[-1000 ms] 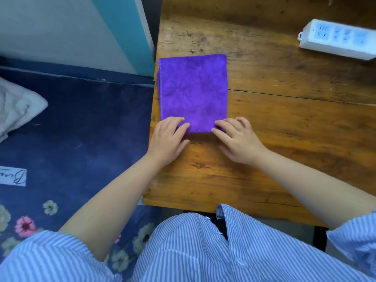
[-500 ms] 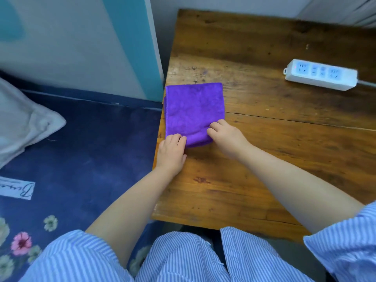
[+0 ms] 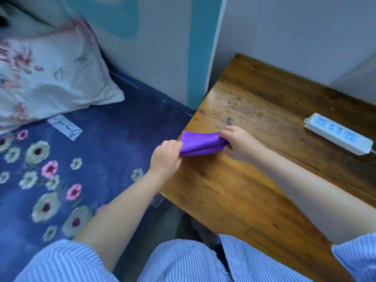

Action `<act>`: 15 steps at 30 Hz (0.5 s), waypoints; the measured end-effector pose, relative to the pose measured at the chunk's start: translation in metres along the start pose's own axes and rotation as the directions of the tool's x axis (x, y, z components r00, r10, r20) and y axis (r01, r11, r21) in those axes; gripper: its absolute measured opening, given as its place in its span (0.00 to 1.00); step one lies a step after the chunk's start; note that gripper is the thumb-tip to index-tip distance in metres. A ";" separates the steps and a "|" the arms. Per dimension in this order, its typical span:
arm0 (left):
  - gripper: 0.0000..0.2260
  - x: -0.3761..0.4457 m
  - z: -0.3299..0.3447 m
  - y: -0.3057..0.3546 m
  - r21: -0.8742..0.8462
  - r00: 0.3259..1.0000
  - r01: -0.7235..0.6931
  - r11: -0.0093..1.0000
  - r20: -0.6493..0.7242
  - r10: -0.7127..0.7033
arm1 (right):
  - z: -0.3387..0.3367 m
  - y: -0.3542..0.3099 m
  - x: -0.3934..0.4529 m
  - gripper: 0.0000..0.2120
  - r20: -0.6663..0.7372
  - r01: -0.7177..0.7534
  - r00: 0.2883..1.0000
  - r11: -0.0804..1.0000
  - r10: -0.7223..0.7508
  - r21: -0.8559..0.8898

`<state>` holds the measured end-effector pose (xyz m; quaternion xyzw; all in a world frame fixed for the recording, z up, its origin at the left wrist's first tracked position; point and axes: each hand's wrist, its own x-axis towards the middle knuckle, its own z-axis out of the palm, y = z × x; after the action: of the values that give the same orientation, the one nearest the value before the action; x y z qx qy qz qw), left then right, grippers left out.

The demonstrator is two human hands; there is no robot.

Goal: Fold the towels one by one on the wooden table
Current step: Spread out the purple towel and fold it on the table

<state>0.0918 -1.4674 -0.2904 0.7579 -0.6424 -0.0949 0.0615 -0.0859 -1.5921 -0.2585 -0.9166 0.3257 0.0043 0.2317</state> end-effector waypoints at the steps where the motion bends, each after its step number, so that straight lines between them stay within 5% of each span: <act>1: 0.12 -0.011 -0.005 -0.002 -0.010 0.996 0.085 0.996 0.008 -0.085 | 0.000 -0.007 -0.001 0.11 0.016 0.046 0.999 0.999 -0.046 -0.016; 5: 0.13 -0.074 -0.027 -0.020 -0.065 0.944 0.323 0.944 -0.051 -0.327 | 0.007 -0.053 0.002 0.15 0.094 0.245 0.967 0.967 -0.238 -0.074; 15: 0.17 -0.246 -0.099 -0.087 0.007 0.834 0.548 0.837 -0.083 -0.545 | 0.037 -0.217 0.018 0.14 0.142 0.566 0.821 0.821 -0.553 -0.075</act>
<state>0.1588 -1.2134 -0.1968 0.9137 -0.3979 -0.0692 0.0453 0.0634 -1.4393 -0.2026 -0.9817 0.0275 0.0070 0.1885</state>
